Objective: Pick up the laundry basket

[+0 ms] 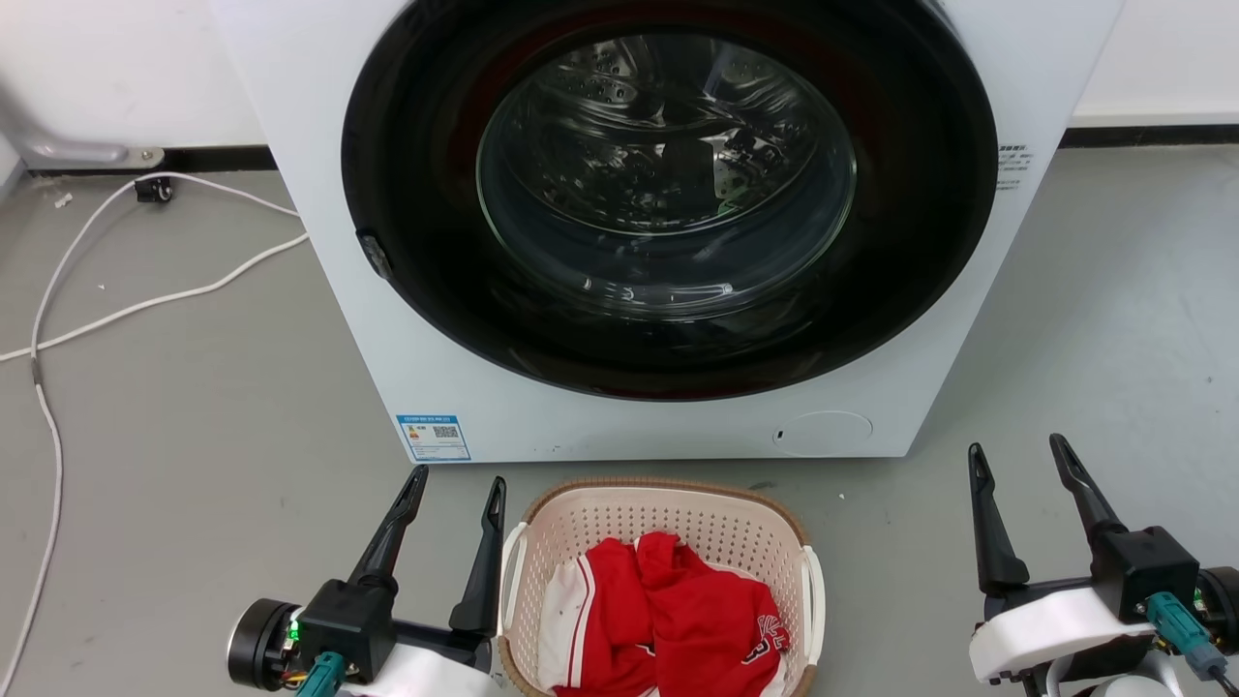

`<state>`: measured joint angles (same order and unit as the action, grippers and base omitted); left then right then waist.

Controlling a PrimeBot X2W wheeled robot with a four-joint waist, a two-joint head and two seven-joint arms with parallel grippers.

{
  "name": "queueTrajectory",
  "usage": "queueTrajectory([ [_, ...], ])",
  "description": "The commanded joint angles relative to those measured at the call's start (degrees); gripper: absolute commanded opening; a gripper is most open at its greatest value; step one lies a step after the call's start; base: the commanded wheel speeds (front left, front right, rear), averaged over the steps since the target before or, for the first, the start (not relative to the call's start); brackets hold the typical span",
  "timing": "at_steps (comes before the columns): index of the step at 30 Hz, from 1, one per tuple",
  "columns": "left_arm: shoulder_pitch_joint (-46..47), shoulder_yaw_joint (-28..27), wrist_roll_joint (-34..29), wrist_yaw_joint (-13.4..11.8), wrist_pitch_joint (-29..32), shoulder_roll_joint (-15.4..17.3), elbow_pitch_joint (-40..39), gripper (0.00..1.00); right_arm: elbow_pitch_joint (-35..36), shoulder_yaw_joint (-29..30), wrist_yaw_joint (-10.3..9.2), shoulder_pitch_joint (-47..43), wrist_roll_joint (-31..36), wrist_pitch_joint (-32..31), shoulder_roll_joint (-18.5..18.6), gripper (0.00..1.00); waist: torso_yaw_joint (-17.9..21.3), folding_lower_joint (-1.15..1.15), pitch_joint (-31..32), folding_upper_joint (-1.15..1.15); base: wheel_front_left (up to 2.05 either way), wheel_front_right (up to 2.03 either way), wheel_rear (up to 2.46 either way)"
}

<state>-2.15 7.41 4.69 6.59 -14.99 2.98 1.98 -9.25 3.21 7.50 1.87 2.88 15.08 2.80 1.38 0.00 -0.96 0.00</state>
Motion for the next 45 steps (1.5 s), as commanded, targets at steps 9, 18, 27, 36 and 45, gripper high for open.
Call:
queueTrajectory([
  [9,2.16,-0.24,1.17,0.22,-0.24,-0.1,3.6,1.0,-3.14,1.0,-0.02,2.61,-0.93,-0.89,0.13,1.0,0.26,0.0,-5.26,0.0,0.0,0.0,0.0],
  [18,12.33,0.23,-0.23,0.62,-0.24,0.92,15.27,1.0,-10.76,0.89,-0.02,10.59,-1.44,-6.39,0.12,1.0,0.35,0.0,-17.0,0.0,0.0,0.0,0.0],
  [27,25.61,3.76,-0.41,0.83,-0.24,3.64,31.49,1.0,-24.76,-1.5,-0.02,20.99,-2.63,-12.08,0.08,1.0,0.42,0.0,-26.85,0.0,0.0,0.0,0.0],
  [36,37.76,10.68,2.37,0.87,-0.22,4.98,46.96,1.0,-36.67,-3.15,-0.02,30.66,-3.6,-13.34,0.09,1.0,0.01,0.0,-34.9,0.0,0.0,0.0,0.0],
  [45,48.3,14.26,5.03,0.83,0.4,6.29,59.03,1.0,-45.87,-5.27,-0.02,38.54,-6.24,-11.98,0.11,1.0,-0.04,0.0,-40.72,0.0,0.0,0.0,0.0],
])
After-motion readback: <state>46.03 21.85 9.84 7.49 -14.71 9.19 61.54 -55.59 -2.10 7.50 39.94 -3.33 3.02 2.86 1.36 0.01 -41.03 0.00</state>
